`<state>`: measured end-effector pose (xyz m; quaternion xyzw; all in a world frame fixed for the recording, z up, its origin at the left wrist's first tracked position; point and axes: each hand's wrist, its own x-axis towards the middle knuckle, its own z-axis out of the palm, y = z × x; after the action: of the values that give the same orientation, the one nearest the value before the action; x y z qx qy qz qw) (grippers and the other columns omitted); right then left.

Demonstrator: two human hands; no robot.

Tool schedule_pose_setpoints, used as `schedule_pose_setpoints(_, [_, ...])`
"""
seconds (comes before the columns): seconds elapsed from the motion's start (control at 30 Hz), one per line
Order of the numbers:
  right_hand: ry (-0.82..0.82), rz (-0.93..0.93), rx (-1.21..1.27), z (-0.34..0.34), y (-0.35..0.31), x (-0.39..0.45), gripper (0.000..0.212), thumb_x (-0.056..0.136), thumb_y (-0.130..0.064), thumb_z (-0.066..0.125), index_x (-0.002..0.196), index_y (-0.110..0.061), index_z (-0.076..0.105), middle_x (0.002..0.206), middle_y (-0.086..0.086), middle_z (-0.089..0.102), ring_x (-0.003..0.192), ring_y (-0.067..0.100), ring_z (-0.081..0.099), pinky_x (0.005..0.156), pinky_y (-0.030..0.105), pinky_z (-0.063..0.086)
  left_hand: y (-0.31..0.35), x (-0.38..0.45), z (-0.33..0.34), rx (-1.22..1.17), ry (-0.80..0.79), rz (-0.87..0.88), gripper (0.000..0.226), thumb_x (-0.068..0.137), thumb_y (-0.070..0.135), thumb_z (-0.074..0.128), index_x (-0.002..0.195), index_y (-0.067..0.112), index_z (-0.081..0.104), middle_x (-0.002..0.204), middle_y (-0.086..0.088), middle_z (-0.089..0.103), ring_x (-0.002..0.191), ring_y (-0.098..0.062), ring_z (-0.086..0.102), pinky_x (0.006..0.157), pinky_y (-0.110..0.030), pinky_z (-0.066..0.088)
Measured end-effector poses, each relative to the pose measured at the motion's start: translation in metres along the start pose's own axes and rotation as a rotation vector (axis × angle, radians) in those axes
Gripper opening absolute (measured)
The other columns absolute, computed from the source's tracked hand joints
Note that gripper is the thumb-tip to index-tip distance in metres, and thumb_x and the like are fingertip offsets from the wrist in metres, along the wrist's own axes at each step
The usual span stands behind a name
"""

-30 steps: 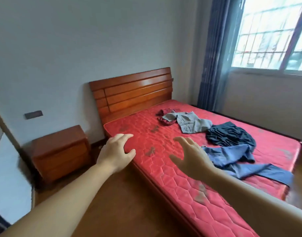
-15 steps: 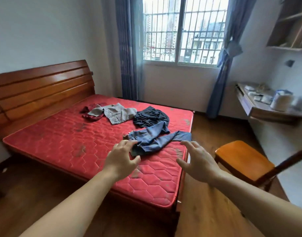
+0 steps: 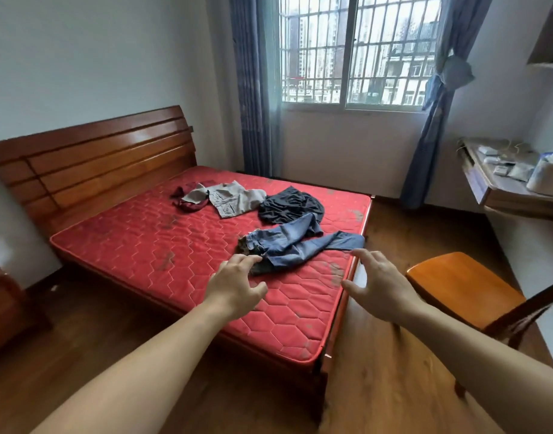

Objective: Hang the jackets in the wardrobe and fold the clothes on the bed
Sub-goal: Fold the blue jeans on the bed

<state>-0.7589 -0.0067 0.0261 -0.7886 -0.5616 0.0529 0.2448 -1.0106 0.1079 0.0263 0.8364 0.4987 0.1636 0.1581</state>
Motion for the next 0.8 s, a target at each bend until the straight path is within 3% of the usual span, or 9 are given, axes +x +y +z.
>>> schedule_pose_setpoints(0.3, [-0.092,-0.006,0.002,0.028,-0.005,0.076,0.067,0.083,-0.051,0.061,0.141,-0.026,0.038,0.134,0.004,0.048,0.122,0.024,0.049,0.095,0.039,0.046,-0.03,0.047,0.006,0.017,-0.019,-0.126,0.057,0.085,0.045,0.058,0.14,0.033,0.044,0.144,0.004,0.042,0.131,-0.021,0.039,0.105,-0.042,0.04])
schedule_pose_setpoints(0.8, [-0.202,0.081,-0.012,0.133,-0.047,0.284,0.066,0.082,-0.048,0.063,0.139,-0.025,0.039,0.134,0.006,0.047,0.12,0.027,0.05,0.097,0.043,0.045,-0.149,0.262,0.027,-0.044,-0.124,-0.161,0.057,0.084,0.041,0.059,0.138,0.033,0.045,0.143,0.002,0.043,0.129,-0.023,0.042,0.105,-0.042,0.04])
